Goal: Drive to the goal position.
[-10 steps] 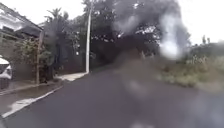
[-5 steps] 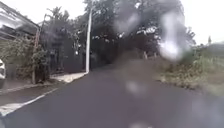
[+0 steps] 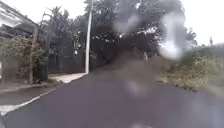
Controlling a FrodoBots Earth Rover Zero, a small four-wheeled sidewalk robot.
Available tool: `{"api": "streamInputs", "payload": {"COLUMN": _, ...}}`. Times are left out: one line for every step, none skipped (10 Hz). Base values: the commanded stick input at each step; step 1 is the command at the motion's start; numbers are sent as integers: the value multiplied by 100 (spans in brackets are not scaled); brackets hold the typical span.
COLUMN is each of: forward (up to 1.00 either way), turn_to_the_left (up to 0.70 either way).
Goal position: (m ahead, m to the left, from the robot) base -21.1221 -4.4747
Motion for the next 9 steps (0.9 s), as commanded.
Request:
{"api": "streamInputs", "payload": {"forward": 0, "turn_to_the_left": 0}}
{"api": "streamInputs", "payload": {"forward": 0, "turn_to_the_left": 0}}
{"api": "streamInputs", "payload": {"forward": 0, "turn_to_the_left": 0}}
{"api": "streamInputs", "payload": {"forward": 0, "turn_to_the_left": -53}}
{"api": "streamInputs", "payload": {"forward": 0, "turn_to_the_left": -70}}
{"api": "streamInputs", "payload": {"forward": 0, "turn_to_the_left": -70}}
{"api": "streamInputs", "payload": {"forward": 0, "turn_to_the_left": -70}}
{"api": "streamInputs", "payload": {"forward": 0, "turn_to_the_left": -70}}
{"api": "streamInputs", "payload": {"forward": 0, "turn_to_the_left": -70}}
